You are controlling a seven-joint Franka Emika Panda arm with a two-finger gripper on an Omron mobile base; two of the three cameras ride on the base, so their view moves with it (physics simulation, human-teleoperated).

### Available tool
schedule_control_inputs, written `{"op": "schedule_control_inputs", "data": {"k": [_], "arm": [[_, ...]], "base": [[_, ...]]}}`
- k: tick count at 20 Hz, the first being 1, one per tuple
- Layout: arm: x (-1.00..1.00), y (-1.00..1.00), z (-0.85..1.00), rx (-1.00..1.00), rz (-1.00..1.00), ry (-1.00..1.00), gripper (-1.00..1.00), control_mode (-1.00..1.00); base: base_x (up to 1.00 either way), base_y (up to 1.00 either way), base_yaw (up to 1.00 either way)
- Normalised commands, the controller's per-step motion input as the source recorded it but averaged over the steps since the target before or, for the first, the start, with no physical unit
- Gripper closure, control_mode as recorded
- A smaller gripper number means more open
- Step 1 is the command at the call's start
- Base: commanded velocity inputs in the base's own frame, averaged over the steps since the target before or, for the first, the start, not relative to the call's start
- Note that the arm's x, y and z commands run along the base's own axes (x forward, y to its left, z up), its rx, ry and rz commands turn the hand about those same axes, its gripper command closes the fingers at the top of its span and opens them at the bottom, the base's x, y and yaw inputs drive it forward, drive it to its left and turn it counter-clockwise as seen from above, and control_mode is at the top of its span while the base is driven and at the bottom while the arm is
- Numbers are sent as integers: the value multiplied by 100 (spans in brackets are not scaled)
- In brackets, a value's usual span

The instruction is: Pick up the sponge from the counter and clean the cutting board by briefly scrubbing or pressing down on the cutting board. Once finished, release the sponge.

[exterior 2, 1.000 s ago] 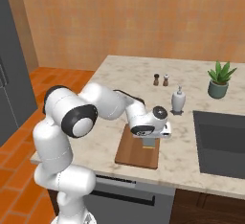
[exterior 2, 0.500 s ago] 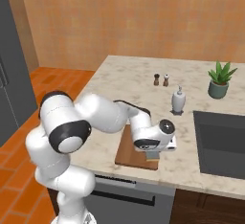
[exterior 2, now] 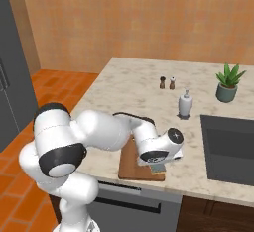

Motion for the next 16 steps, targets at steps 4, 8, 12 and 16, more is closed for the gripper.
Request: {"op": "schedule_control_inputs", "data": {"k": [4, 8, 12, 16], "arm": [[-28, 65, 2, 10, 17, 8, 100, -100], [0, 99, 26, 0, 22, 12, 100, -100], [6, 100, 41, -7, 13, 3, 100, -100], [0, 100, 43, -9, 9, 0, 100, -100]], "base": [[0, 0, 0], [0, 0, 0], [0, 0, 0], [0, 0, 0]]}}
